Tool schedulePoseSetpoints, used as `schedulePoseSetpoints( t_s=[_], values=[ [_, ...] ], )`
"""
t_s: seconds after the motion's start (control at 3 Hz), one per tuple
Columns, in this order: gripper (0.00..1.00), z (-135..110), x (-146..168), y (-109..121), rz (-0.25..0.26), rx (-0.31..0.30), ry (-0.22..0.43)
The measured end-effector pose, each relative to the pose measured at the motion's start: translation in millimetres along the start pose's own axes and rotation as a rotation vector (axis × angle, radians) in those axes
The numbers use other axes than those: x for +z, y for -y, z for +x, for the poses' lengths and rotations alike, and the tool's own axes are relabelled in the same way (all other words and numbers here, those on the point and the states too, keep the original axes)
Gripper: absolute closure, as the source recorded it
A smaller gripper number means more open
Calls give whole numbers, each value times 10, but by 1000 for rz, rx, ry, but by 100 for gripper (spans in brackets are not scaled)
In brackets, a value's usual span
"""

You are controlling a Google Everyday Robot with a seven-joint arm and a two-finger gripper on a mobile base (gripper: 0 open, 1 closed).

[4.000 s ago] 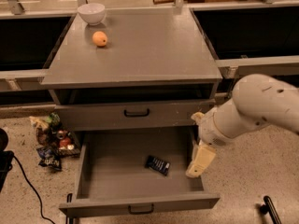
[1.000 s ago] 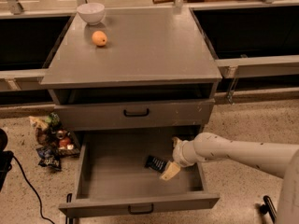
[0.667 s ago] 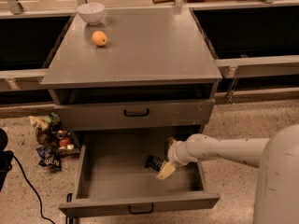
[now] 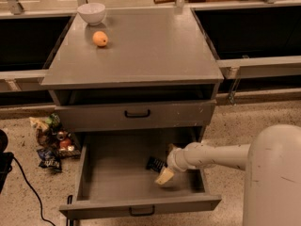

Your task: Pick rxbar blueberry from middle drawer and place on counter

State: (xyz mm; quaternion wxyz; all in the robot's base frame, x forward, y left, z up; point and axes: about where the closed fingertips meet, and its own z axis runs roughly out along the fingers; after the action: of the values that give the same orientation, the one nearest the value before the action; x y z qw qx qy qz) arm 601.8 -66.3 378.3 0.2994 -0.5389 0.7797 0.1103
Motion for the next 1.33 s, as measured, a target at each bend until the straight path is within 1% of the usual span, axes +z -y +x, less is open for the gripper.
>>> schedulePoseSetpoints(
  t_s=[0.33, 0.67, 1.0, 1.33],
  values=[
    [0, 47, 155, -35, -5, 14, -6],
    [19, 94, 286, -82, -8, 22, -24],
    [43, 108, 316, -98, -11, 25, -32],
    [66, 65, 257, -87, -11, 25, -32]
  ],
)
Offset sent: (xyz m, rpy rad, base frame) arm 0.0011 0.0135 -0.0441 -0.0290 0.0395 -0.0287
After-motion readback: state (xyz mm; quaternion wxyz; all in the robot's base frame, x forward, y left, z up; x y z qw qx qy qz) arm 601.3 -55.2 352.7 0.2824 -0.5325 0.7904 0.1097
